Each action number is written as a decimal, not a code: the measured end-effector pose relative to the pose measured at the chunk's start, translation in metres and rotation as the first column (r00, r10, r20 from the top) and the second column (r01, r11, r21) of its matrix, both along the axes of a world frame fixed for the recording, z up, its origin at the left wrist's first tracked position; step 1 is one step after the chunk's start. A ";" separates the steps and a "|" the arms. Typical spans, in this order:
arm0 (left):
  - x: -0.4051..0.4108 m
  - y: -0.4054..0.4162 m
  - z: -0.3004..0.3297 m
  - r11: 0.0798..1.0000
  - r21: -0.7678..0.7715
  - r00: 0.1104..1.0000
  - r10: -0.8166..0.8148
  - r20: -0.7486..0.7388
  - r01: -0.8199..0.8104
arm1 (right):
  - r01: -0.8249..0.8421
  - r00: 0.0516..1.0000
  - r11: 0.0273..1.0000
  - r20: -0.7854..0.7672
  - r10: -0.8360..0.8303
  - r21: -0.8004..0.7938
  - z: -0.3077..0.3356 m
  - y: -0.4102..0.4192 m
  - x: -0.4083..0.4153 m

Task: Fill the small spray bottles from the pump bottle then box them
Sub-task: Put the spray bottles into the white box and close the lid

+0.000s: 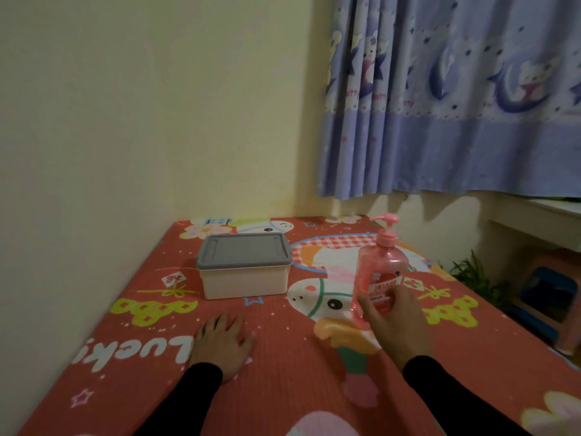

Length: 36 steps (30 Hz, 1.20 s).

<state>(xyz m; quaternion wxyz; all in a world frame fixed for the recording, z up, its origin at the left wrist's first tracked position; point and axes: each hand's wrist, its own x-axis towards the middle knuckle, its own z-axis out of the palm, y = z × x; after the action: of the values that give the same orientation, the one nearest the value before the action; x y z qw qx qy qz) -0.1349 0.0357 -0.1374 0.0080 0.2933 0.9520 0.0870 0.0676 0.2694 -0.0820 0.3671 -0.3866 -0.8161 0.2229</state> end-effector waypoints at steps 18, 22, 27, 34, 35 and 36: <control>0.000 0.001 0.000 0.999 0.033 1.000 0.005 -0.013 -0.005 | 0.010 0.959 0.971 -0.272 -0.076 -0.237 -0.011 0.026 -0.035; 0.000 0.001 -0.001 0.999 0.033 1.000 0.010 -0.010 -0.009 | 0.032 0.958 0.975 -0.273 -0.093 -0.221 -0.016 0.026 -0.045; 0.000 0.002 -0.001 0.999 0.039 1.000 0.016 -0.012 -0.016 | -0.004 0.961 0.973 -0.271 -0.061 -0.232 -0.017 0.023 -0.071; 0.002 0.002 -0.001 0.999 0.049 0.999 0.022 -0.031 -0.021 | -0.074 0.966 0.974 -0.259 0.016 -0.215 -0.012 0.014 -0.121; 0.001 0.002 -0.001 0.999 0.049 0.999 0.021 -0.035 -0.020 | -0.083 0.966 0.973 -0.258 0.026 -0.213 -0.011 0.013 -0.128; 0.001 0.002 -0.001 0.999 0.049 0.999 0.020 -0.040 -0.018 | -0.090 0.967 0.973 -0.253 0.035 -0.210 -0.011 0.013 -0.135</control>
<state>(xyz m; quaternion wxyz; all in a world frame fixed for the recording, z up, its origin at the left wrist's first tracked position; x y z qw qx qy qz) -0.1337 0.0381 -0.1388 -0.0191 0.2859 0.9524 0.1044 -0.0673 0.2821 -0.0929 0.4139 -0.3680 -0.7459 0.3700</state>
